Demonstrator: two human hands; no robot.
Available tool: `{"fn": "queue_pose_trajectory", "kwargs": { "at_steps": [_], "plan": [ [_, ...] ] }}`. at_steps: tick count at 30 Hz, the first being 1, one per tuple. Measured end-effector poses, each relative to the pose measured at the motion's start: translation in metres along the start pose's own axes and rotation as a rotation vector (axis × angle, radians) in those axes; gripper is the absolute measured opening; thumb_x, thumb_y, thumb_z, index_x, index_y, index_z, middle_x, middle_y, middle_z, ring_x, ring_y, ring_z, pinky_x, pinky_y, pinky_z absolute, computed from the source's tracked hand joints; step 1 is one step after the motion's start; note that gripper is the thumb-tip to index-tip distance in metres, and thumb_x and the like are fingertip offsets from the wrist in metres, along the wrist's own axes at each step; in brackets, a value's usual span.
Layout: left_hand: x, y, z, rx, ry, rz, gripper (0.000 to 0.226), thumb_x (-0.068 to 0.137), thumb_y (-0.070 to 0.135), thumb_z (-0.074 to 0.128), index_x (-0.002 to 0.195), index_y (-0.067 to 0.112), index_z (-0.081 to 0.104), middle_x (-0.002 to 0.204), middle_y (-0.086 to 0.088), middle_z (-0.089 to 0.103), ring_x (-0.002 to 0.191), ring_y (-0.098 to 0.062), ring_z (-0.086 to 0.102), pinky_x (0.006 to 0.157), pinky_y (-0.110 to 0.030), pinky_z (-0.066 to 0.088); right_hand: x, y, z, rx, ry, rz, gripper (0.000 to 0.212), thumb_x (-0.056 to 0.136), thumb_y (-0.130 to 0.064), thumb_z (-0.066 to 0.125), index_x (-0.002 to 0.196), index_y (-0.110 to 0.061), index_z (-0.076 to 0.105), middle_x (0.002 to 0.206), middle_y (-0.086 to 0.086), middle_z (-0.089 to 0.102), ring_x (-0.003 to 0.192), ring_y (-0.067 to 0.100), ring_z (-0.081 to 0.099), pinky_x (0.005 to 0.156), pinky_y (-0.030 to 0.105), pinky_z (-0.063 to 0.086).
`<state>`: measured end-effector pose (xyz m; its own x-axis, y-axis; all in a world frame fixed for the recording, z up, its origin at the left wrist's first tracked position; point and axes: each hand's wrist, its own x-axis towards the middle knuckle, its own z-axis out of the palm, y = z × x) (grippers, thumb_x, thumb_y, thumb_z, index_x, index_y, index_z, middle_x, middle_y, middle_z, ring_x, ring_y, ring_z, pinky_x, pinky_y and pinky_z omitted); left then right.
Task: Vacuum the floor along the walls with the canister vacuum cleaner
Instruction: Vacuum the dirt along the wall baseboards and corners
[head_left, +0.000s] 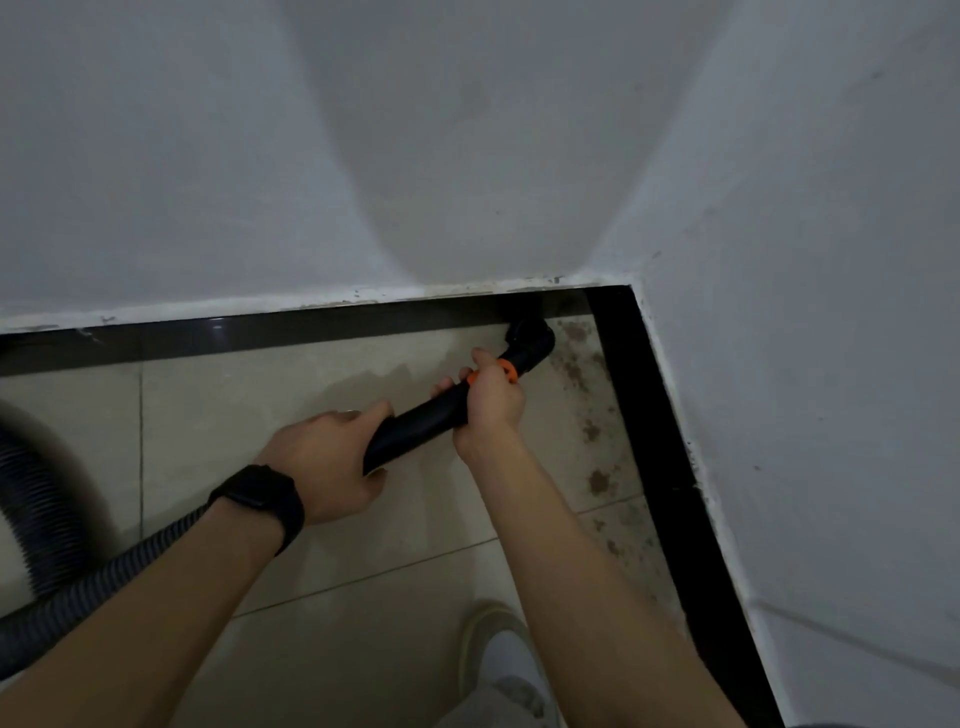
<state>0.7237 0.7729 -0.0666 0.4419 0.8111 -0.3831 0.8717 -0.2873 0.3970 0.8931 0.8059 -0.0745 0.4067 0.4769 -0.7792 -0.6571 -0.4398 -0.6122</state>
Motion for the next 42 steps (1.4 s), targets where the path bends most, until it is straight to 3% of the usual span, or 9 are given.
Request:
{"fn": "queue_pose_trajectory", "kwargs": {
  "at_steps": [4, 16, 25, 29, 33, 37, 40, 42],
  "plan": [
    [0.003, -0.004, 0.003, 0.037, -0.021, -0.001, 0.036, 0.091, 0.047, 0.055, 0.12, 0.034, 0.038, 0.106, 0.01, 0.051, 0.078, -0.012, 0.048, 0.06, -0.028, 0.039, 0.013, -0.006, -0.009, 0.085, 0.004, -0.025, 0.01, 0.095, -0.007, 0.065, 0.099, -0.008, 0.056, 0.07, 0.007, 0.05, 0.042, 0.021, 0.051, 0.049, 0.032, 0.053],
    [0.05, 0.015, 0.003, 0.1, -0.088, 0.046, 0.04, 0.092, 0.043, 0.054, 0.125, 0.032, 0.036, 0.105, 0.004, 0.046, 0.08, -0.017, 0.046, 0.066, -0.03, 0.044, 0.041, -0.026, -0.018, 0.183, 0.073, -0.085, 0.013, 0.095, -0.006, 0.063, 0.089, -0.009, 0.051, 0.064, 0.005, 0.046, 0.04, 0.02, 0.047, 0.051, 0.033, 0.051],
    [0.065, 0.022, 0.014, 0.063, -0.134, 0.049, 0.042, 0.092, 0.044, 0.054, 0.127, 0.034, 0.035, 0.108, 0.003, 0.046, 0.091, -0.021, 0.056, 0.071, -0.031, 0.049, 0.051, -0.025, -0.026, 0.156, 0.179, -0.118, 0.013, 0.093, -0.01, 0.066, 0.101, -0.007, 0.056, 0.071, 0.008, 0.052, 0.042, 0.02, 0.051, 0.053, 0.035, 0.054],
    [0.057, 0.023, 0.027, 0.027, -0.155, 0.048, 0.038, 0.091, 0.043, 0.055, 0.124, 0.035, 0.037, 0.105, 0.005, 0.046, 0.086, -0.017, 0.053, 0.07, -0.03, 0.05, 0.053, -0.013, -0.036, 0.101, 0.233, -0.145, 0.031, 0.094, -0.014, 0.067, 0.119, 0.002, 0.058, 0.072, 0.009, 0.054, 0.04, 0.021, 0.054, 0.053, 0.036, 0.054],
    [0.053, 0.026, 0.037, -0.118, -0.155, 0.002, 0.025, 0.089, 0.042, 0.057, 0.107, 0.039, 0.041, 0.096, 0.008, 0.048, 0.079, -0.014, 0.053, 0.066, -0.03, 0.048, 0.053, -0.014, -0.037, 0.02, 0.281, -0.171, 0.036, 0.094, -0.018, 0.067, 0.122, 0.002, 0.056, 0.076, 0.011, 0.058, 0.038, 0.02, 0.055, 0.047, 0.032, 0.052],
    [0.055, 0.034, 0.044, -0.357, -0.113, -0.078, 0.022, 0.084, 0.033, 0.066, 0.083, 0.031, 0.045, 0.079, 0.007, 0.057, 0.069, -0.011, 0.055, 0.064, -0.029, 0.048, 0.056, -0.025, -0.027, -0.124, 0.292, -0.186, 0.04, 0.091, -0.024, 0.07, 0.122, -0.002, 0.056, 0.1, 0.02, 0.069, 0.048, 0.021, 0.063, 0.044, 0.027, 0.051],
    [0.057, 0.046, 0.046, -0.561, -0.091, -0.182, 0.017, 0.079, 0.027, 0.072, 0.082, 0.022, 0.056, 0.075, 0.002, 0.062, 0.07, -0.014, 0.059, 0.061, -0.026, 0.044, 0.06, -0.029, -0.021, -0.279, 0.271, -0.194, 0.044, 0.091, -0.028, 0.071, 0.122, -0.005, 0.05, 0.102, 0.015, 0.067, 0.072, 0.027, 0.072, 0.058, 0.035, 0.061],
    [0.057, 0.052, 0.046, -0.711, -0.116, -0.277, 0.029, 0.065, 0.033, 0.07, 0.088, 0.017, 0.064, 0.079, -0.002, 0.068, 0.072, -0.016, 0.062, 0.06, -0.024, 0.044, 0.062, -0.032, -0.018, -0.384, 0.254, -0.213, 0.049, 0.09, -0.031, 0.07, 0.125, -0.005, 0.048, 0.101, 0.009, 0.067, 0.077, 0.026, 0.072, 0.064, 0.03, 0.06]
  ]
}}
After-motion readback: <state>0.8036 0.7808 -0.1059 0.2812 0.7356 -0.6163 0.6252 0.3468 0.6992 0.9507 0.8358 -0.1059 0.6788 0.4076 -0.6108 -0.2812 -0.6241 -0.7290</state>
